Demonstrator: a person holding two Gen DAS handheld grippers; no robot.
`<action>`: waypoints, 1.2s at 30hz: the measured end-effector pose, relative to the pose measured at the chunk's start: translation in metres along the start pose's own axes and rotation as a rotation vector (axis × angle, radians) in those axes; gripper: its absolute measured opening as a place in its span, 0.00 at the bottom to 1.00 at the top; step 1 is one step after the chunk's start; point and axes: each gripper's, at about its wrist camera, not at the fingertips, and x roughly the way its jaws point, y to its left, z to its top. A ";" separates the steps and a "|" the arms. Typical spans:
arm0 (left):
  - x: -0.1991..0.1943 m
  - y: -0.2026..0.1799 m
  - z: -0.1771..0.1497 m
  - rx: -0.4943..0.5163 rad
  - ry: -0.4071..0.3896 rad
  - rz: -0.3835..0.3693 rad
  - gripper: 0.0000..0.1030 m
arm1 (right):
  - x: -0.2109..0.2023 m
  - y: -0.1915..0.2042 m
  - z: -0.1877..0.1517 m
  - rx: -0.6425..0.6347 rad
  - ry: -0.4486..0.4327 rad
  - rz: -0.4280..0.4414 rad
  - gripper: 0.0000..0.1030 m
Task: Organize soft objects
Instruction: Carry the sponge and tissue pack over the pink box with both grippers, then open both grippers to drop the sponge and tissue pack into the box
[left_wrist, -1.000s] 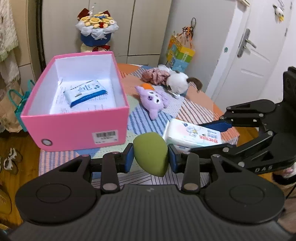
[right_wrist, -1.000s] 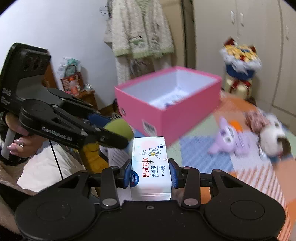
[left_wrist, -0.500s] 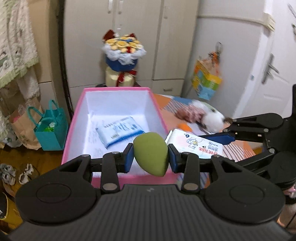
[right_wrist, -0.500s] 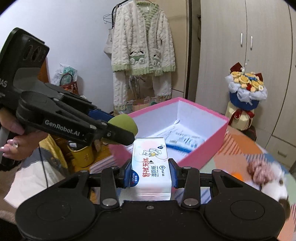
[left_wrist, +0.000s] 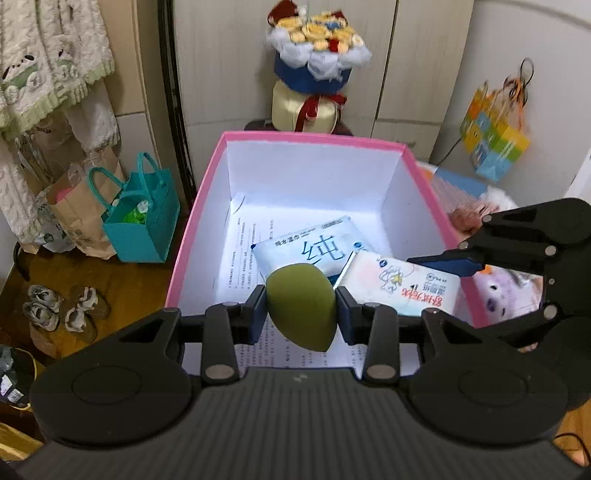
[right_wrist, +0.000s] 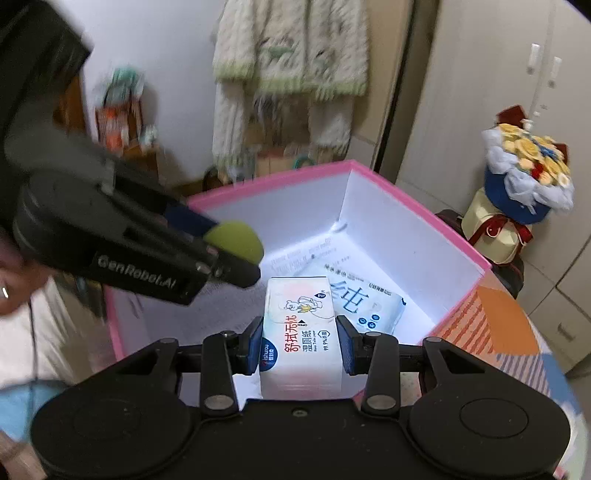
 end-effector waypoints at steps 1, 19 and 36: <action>0.003 0.000 0.001 0.013 0.012 -0.008 0.37 | 0.004 0.001 0.001 -0.016 0.017 0.011 0.44; 0.023 -0.002 0.000 0.044 0.033 -0.014 0.67 | 0.019 0.005 0.003 -0.086 0.039 0.006 0.43; -0.088 -0.029 -0.033 0.177 -0.071 -0.059 0.67 | -0.092 0.005 -0.037 0.112 -0.122 0.027 0.51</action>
